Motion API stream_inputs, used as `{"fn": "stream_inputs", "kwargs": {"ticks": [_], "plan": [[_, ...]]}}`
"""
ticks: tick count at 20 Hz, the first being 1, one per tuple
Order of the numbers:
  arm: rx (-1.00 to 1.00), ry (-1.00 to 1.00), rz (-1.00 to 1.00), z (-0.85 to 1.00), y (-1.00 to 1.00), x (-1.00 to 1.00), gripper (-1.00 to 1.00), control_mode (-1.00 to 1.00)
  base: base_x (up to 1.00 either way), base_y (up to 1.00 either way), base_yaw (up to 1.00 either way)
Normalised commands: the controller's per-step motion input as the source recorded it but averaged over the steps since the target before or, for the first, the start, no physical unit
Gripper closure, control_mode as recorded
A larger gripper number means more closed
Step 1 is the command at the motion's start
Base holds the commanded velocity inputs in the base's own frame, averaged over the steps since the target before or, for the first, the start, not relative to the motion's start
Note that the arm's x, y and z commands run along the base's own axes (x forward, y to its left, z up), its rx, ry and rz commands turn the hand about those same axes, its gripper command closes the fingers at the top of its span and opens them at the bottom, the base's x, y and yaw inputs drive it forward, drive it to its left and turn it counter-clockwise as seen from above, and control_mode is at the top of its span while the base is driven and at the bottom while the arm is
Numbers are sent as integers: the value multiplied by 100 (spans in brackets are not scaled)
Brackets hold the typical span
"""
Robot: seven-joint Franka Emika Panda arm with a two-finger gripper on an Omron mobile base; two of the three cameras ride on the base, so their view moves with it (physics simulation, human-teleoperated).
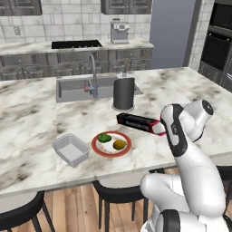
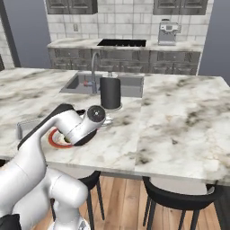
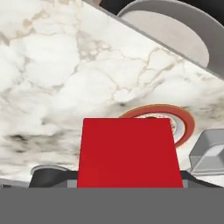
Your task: Retrieve the tupperware and aluminum foil from the cabinet and place them on the dining counter near the plate with avocado and lemon to prepare for storing leftovers.
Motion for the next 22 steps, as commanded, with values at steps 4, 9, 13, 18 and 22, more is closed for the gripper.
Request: {"fn": "stream_inputs", "kwargs": {"ticks": [4, 9, 13, 18, 22], "plan": [[10, 8, -4, -40, 16, 47, 100, -100, 0, 0, 0], [14, 0, -6, -31, 0, 66, 100, -100, 0, 0, 0], [12, 0, -5, -47, 0, 64, 100, -100, 0, 0, 0], [7, 0, -8, -54, -2, 47, 100, -100, 0, 0, 0], [1, 1, -9, -51, -10, 14, 100, -100, 0, 0, 0]]}}
